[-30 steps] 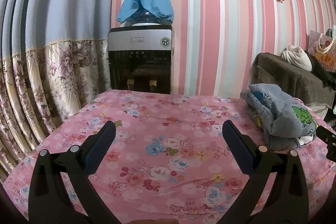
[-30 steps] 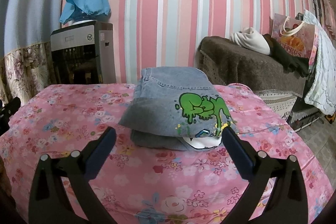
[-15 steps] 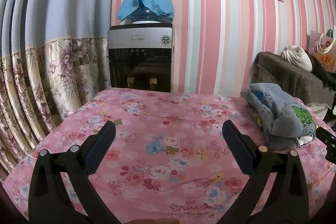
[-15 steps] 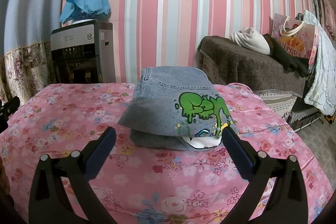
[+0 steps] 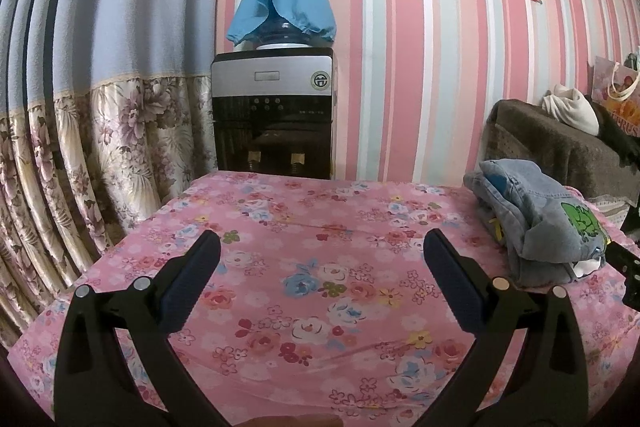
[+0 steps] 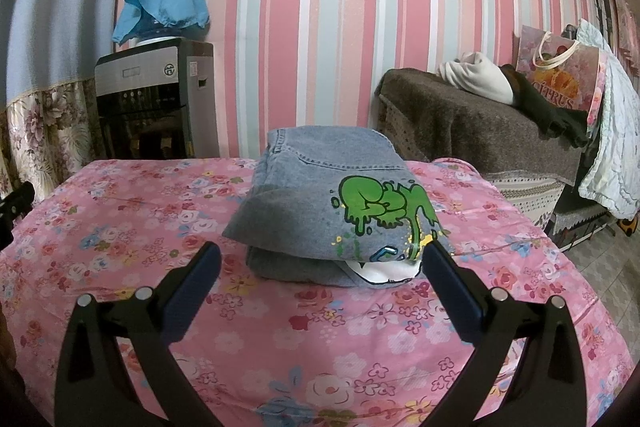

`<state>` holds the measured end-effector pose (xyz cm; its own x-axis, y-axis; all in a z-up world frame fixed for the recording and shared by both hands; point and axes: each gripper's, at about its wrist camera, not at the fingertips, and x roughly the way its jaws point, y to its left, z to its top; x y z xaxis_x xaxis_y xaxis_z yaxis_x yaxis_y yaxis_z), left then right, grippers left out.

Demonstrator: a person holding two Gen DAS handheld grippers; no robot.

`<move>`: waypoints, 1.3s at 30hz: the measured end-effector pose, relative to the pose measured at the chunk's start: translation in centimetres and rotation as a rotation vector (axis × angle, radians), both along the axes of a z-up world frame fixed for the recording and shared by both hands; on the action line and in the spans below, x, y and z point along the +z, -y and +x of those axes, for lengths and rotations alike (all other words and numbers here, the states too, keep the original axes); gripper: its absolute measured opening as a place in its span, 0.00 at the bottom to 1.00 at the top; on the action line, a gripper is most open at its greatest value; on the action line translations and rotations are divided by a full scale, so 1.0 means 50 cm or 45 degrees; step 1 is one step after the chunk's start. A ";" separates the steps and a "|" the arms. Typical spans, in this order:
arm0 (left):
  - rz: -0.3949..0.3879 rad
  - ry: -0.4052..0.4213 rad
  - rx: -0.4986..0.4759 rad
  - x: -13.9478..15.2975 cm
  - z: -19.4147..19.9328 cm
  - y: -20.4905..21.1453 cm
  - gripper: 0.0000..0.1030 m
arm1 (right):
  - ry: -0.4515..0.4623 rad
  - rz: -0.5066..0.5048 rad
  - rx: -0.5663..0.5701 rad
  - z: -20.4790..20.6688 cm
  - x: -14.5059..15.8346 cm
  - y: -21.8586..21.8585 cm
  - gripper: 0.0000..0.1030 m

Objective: Fold large clothes

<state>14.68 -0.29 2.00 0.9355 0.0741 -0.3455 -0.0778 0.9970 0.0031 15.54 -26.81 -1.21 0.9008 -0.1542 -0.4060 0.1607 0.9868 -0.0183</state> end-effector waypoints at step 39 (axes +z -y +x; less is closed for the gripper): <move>-0.007 -0.013 -0.001 0.002 -0.004 0.027 0.97 | -0.004 -0.016 0.003 0.003 -0.010 0.008 0.98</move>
